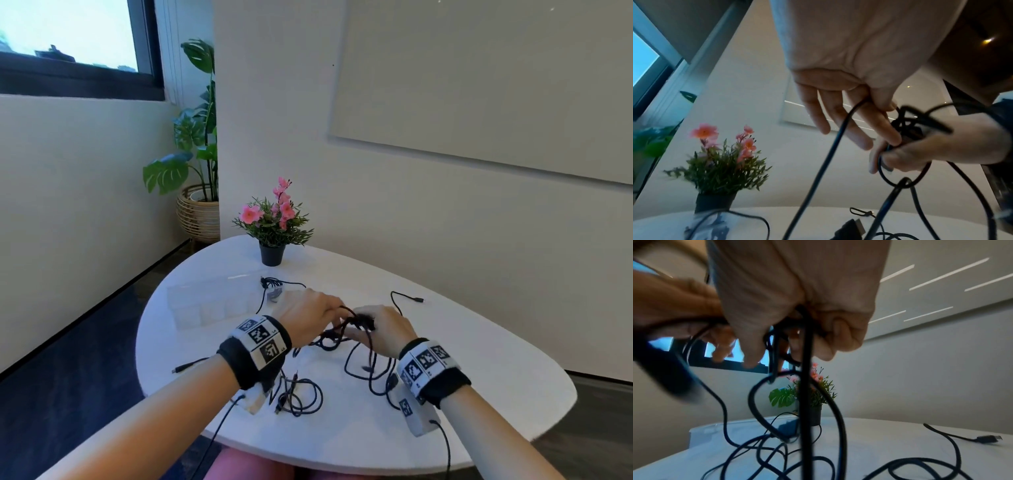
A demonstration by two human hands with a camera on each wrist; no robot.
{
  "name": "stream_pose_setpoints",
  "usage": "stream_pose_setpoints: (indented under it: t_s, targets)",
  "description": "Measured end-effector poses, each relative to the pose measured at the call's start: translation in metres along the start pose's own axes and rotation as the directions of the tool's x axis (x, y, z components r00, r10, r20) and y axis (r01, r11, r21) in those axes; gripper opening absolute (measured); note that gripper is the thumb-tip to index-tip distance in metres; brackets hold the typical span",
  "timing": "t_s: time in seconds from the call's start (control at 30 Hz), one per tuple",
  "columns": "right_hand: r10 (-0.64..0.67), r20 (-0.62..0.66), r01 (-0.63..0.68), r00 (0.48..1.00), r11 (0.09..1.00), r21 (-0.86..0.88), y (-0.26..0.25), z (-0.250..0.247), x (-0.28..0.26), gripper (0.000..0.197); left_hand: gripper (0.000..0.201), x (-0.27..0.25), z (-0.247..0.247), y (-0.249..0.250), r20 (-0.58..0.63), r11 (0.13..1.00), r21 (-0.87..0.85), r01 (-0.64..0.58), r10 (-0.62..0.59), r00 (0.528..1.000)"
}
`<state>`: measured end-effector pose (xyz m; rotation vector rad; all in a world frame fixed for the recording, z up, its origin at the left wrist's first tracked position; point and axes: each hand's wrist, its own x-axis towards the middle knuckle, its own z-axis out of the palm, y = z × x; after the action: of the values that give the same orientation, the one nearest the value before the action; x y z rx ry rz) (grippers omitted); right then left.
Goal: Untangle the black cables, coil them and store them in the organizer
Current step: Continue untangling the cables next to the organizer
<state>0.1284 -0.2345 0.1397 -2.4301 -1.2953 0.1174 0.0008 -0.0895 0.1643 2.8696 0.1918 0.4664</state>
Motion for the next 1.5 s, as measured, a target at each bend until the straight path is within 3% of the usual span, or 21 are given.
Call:
stream_pose_setpoints:
  t_s: [0.1, 0.3, 0.4, 0.47, 0.53, 0.6, 0.67, 0.73, 0.87, 1.0, 1.17, 1.23, 1.4, 1.5]
  targets:
    - [0.069, -0.058, -0.076, 0.996, 0.989, -0.124, 0.002, -0.006, 0.004, 0.019, 0.027, -0.005, -0.005, -0.002, -0.099, 0.999, 0.024, -0.046, 0.049, 0.994]
    - [0.277, -0.034, -0.276, 0.96, 0.961, 0.026, 0.033, -0.028, 0.015, 0.045, 0.029, -0.024, -0.014, -0.015, -0.143, 0.999, -0.021, -0.044, 0.041, 0.989]
    - [0.234, -0.025, -0.206, 0.972, 0.898, 0.39, 0.037, -0.037, 0.024, 0.052, 0.025, -0.027, -0.017, -0.014, -0.154, 0.995, -0.097, -0.017, 0.002, 0.988]
    - [0.158, -0.003, -0.13, 0.987, 0.823, 0.553, 0.037, -0.042, 0.025, 0.038, 0.024, -0.027, -0.021, -0.026, -0.137, 0.97, -0.229, 0.085, -0.118, 0.983]
    - [0.055, 0.019, -0.056, 0.998, 0.814, 0.577, 0.027, -0.049, 0.02, 0.032, 0.027, -0.027, -0.02, -0.042, -0.071, 0.928, -0.306, 0.212, -0.244, 0.967]
    - [-0.058, 0.028, 0.034, 0.998, 0.843, 0.537, 0.012, -0.051, 0.015, 0.034, 0.025, -0.027, -0.014, -0.047, -0.017, 0.905, -0.327, 0.272, -0.294, 0.956]
    - [-0.122, 0.03, 0.092, 0.992, 0.868, 0.488, -0.001, -0.05, 0.013, 0.034, 0.021, -0.029, -0.008, -0.035, 0.009, 0.878, -0.42, 0.23, -0.25, 0.968]
    - [-0.135, 0.028, 0.113, 0.99, 0.909, 0.401, -0.011, -0.045, 0.013, 0.03, 0.03, -0.031, -0.005, -0.018, -0.029, 0.84, -0.526, 0.136, -0.177, 0.984]
    - [-0.051, 0.033, 0.042, 0.998, 0.973, 0.228, -0.017, -0.04, 0.011, 0.029, 0.033, -0.028, -0.003, -0.001, -0.101, 0.781, -0.62, 0.075, -0.175, 0.979]
    - [-0.018, -0.065, 0.031, 0.998, 0.978, 0.205, -0.019, -0.044, 0.004, 0.009, 0.027, -0.019, 0.0, -0.004, -0.133, 0.897, -0.43, 0.106, -0.179, 0.975]
    - [-0.034, -0.133, 0.082, 0.991, 0.923, 0.376, -0.025, -0.048, -0.002, 0.016, 0.028, -0.021, -0.002, -0.005, -0.197, 0.975, -0.185, 0.126, -0.162, 0.967]
    - [-0.023, -0.14, 0.075, 0.99, 0.922, 0.38, -0.029, -0.042, 0.0, 0.017, 0.032, -0.021, 0.002, 0.001, -0.276, 0.982, -0.129, 0.136, -0.167, 0.947]
    - [-0.031, -0.144, 0.087, 0.989, 0.91, 0.406, -0.04, -0.025, 0.004, 0.027, 0.015, -0.011, 0.011, -0.004, -0.51, 0.911, -0.373, -0.177, -0.042, 0.859]
    - [0.038, -0.141, 0.037, 0.989, 0.87, 0.492, -0.042, -0.024, 0.003, 0.028, 0.013, -0.009, 0.01, -0.018, -0.485, 0.913, -0.326, -0.244, 0.06, 0.872]
